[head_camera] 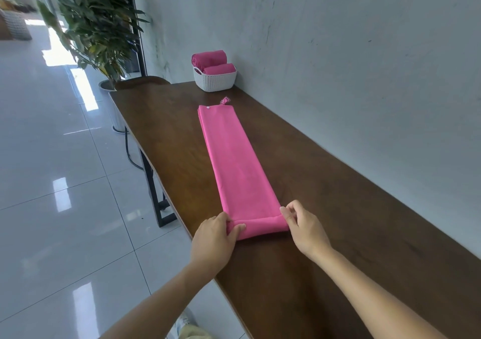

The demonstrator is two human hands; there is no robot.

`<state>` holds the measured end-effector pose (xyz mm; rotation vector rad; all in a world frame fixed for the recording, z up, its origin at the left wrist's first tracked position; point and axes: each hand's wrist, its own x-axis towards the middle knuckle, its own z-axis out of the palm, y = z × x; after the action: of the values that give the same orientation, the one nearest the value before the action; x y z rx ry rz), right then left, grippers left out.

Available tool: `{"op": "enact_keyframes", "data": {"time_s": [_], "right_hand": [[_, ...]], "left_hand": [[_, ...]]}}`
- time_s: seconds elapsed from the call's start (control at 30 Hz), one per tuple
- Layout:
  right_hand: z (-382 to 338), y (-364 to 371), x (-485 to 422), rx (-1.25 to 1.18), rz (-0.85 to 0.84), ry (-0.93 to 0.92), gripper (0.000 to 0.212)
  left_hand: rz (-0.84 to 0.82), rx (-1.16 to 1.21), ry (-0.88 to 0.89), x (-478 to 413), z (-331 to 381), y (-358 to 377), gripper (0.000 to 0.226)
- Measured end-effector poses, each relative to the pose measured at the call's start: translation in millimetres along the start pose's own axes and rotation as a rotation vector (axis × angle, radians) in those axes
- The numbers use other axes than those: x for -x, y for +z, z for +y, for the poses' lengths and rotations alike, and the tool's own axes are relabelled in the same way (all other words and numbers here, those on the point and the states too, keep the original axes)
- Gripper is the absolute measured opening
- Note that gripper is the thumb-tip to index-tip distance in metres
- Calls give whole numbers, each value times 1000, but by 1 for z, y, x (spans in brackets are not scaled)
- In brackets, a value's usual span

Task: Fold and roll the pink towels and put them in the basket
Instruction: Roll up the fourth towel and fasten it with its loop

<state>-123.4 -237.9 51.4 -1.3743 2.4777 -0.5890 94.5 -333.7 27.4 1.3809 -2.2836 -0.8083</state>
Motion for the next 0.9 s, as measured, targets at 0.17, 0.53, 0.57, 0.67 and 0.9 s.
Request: {"op": "enact_keyframes", "data": {"time_s": [0.17, 0.53, 0.57, 0.67, 0.9], "right_hand": [[11, 3, 3, -21, -1, -116, 40], [9, 8, -24, 124, -19, -81, 50], [8, 8, -27, 132, -32, -60, 50], [9, 7, -38, 158, -95, -15, 58], [5, 4, -58, 91, -147, 59, 59]], "left_hand": [[-66, 104, -109, -12, 1, -7, 32], [145, 52, -15, -21, 1, -4, 27], [158, 34, 39, -21, 1, -2, 23], [170, -34, 195, -20, -1, 1, 21], [142, -195, 432, -21, -19, 9, 47]]}}
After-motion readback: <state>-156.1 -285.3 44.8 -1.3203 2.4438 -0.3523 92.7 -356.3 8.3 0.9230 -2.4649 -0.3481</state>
